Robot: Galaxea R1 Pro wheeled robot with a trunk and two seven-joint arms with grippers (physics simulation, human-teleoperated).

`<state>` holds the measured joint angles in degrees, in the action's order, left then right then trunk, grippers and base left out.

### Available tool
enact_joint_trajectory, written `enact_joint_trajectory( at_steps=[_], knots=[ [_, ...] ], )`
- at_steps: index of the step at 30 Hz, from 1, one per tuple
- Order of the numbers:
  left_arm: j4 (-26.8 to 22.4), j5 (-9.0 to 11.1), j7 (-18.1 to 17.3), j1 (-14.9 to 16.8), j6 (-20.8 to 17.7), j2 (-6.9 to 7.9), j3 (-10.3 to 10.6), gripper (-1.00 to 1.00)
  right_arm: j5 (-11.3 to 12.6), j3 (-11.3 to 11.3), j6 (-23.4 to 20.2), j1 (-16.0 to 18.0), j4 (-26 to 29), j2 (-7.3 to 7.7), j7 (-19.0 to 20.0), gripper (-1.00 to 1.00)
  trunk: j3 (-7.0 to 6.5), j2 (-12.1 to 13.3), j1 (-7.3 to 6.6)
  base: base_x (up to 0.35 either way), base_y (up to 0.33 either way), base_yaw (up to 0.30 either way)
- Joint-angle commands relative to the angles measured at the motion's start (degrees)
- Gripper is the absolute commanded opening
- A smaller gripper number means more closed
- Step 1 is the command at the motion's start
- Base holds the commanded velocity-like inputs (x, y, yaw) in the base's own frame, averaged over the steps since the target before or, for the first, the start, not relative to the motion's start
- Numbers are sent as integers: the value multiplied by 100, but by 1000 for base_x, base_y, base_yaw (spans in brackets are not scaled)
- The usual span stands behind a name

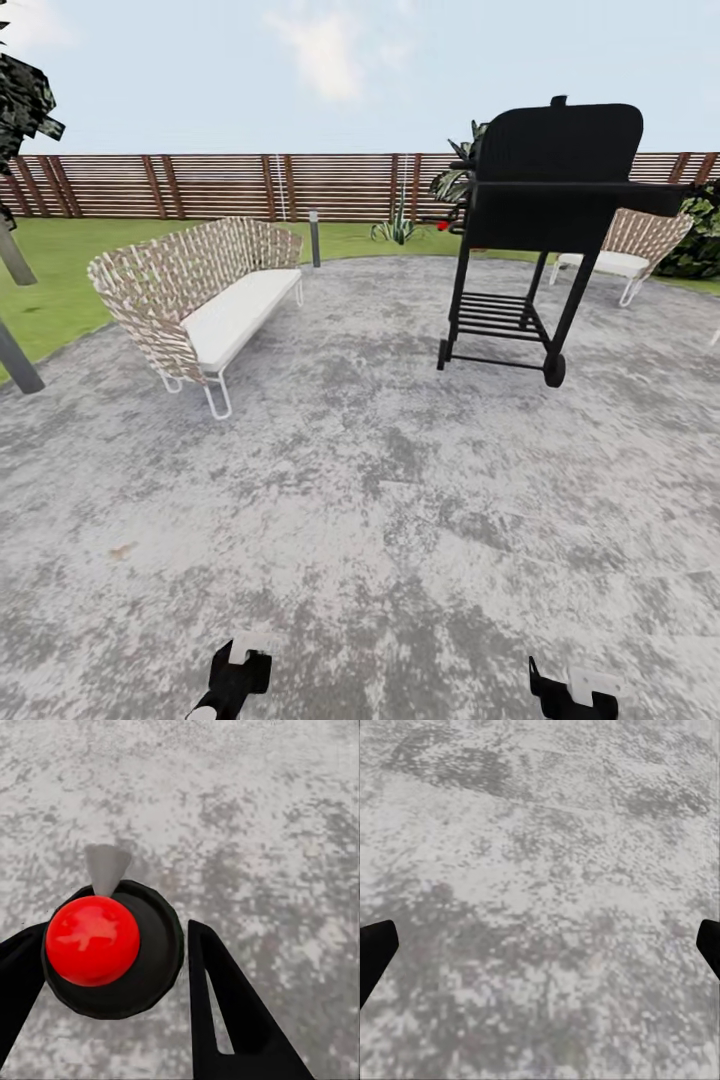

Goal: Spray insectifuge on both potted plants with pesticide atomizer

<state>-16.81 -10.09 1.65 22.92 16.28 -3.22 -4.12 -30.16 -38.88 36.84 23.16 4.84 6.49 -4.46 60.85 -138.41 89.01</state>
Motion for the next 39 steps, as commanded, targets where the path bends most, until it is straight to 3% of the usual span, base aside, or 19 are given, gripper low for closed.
enact_joint_trajectory(
  at_steps=[1,7,16,39],
  knots=[
    [4,-49,26,5,24,1,-57,-100,-60,-16,16,5,-9,2,-47,100,5,-2,2,307,160,0],
    [6,32,551,7,162,39,-377,-100,-60,-15,16,5,-9,1,-47,100,5,-2,2,287,201,0],
    [14,24,593,4,306,40,-397,-100,-60,-15,16,5,-9,-7,-47,100,5,-2,2,285,196,-22],
    [20,24,587,5,314,40,-388,-100,-62,-15,16,5,-81,-7,-47,100,-43,-2,2,307,153,-214]
  ],
)
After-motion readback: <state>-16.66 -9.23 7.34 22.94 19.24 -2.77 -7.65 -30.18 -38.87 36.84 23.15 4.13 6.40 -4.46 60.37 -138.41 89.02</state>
